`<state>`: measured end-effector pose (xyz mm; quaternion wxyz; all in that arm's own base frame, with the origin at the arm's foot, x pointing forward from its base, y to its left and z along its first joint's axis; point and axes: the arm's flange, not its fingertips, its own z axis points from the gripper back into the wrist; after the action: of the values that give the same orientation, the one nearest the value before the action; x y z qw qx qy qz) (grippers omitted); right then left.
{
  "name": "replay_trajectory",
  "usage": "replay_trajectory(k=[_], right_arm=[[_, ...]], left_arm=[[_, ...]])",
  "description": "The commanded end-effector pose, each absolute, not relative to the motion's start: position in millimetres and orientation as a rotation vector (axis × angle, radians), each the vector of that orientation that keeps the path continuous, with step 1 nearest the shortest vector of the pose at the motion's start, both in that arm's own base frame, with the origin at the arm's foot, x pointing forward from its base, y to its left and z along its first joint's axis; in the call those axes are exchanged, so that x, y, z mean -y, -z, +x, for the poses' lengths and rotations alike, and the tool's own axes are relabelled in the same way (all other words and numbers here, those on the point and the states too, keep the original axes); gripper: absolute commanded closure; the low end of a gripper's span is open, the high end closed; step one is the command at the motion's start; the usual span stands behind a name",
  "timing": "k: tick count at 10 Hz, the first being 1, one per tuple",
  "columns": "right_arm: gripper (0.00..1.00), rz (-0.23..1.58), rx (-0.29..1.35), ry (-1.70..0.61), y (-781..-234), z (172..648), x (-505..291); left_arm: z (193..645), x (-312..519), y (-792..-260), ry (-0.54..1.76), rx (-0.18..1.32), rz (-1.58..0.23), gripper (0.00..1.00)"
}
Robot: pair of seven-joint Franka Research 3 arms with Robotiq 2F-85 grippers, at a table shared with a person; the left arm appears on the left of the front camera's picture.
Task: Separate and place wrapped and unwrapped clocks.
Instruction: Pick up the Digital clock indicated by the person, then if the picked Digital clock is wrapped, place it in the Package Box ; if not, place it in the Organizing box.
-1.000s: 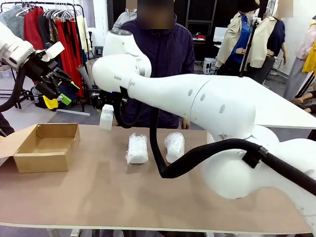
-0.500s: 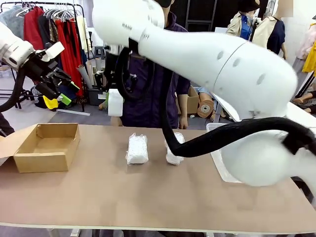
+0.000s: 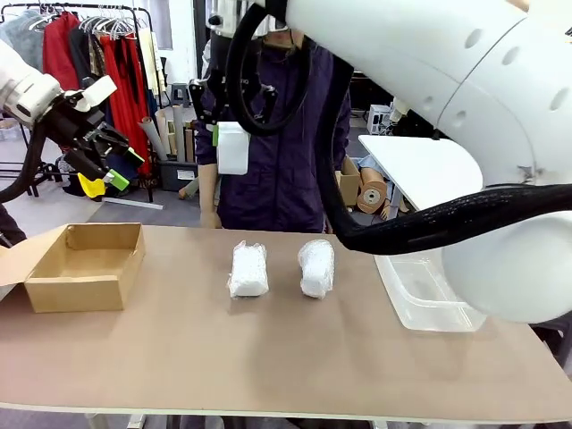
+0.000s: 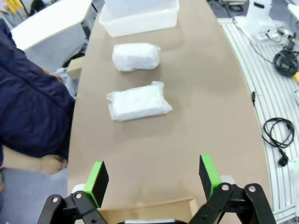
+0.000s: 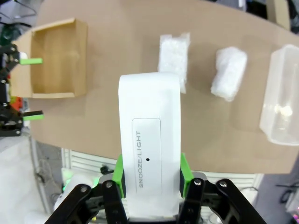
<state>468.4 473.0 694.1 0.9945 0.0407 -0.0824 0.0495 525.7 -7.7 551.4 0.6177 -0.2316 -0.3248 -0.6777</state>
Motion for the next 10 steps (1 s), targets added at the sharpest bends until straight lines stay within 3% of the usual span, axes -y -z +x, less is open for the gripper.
replay_trajectory(k=[1, 7, 8, 10], right_arm=[[1.00, 0.121, 0.224, -0.095, -557.5, 341.1, -329.1], [1.00, 0.134, 0.248, -0.064, -537.9, 335.0, -284.8], [1.00, 0.107, 0.201, -0.051, -715.5, 485.2, -441.4], [1.00, 0.107, 0.201, -0.051, -715.5, 485.2, -441.4]], left_arm=[[521.4, 7.3, -552.4, 1.560, 0.743, -0.534, 0.00], [521.4, 7.3, -552.4, 1.560, 0.743, -0.534, 0.00], [521.4, 7.3, -552.4, 1.560, 0.743, -0.534, 0.00], [521.4, 7.3, -552.4, 1.560, 0.743, -0.534, 0.00]])
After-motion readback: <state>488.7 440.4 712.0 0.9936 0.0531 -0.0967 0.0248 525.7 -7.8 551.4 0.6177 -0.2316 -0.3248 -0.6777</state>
